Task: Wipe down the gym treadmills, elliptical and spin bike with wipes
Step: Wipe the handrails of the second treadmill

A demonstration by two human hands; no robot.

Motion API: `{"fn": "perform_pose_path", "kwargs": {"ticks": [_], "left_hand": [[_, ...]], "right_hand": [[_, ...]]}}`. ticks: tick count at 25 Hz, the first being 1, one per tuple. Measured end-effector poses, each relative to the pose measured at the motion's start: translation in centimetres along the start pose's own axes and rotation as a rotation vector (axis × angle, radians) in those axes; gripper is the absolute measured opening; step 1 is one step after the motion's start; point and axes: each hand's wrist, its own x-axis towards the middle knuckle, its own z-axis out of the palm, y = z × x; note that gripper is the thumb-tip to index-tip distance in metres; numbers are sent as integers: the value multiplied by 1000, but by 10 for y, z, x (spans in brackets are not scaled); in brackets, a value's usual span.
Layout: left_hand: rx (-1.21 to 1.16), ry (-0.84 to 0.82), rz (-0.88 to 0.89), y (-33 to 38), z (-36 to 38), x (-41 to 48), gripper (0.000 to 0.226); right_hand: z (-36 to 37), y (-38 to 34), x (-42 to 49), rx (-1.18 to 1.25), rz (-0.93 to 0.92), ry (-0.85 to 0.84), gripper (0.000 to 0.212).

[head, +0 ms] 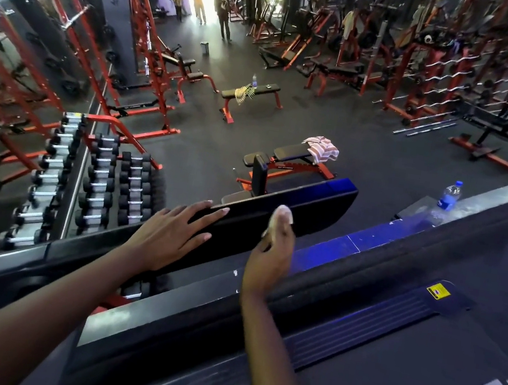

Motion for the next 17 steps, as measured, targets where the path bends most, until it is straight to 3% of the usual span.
{"fn": "perform_pose_path", "kwargs": {"ticks": [2,4,6,7,9,11,13,15,17], "left_hand": [[-8,-8,-1,-1,0,-1,54],[-21,7,2,0,0,0,54],[-29,35,10,0,0,-1,55],[-29,45,11,0,0,-1,56],[-14,54,10,0,2,0,57],[-2,64,12,1,2,1,55],[5,60,4,2,3,1,55],[16,55,-6,3,4,2,55],[29,44,-21,4,4,2,57]], "right_hand": [[5,-5,-26,33,-27,-104,32],[1,-8,-44,-86,-106,-192,29],[-10,-8,-51,-50,-251,-310,32],[-14,-2,-48,-61,-238,-313,36],[-28,6,-26,-64,-167,-277,44],[-41,17,2,-105,-75,-76,45],[-40,25,21,-140,29,13,41],[-27,26,29,-77,106,13,39],[-18,20,26,-56,238,-94,43]]}}
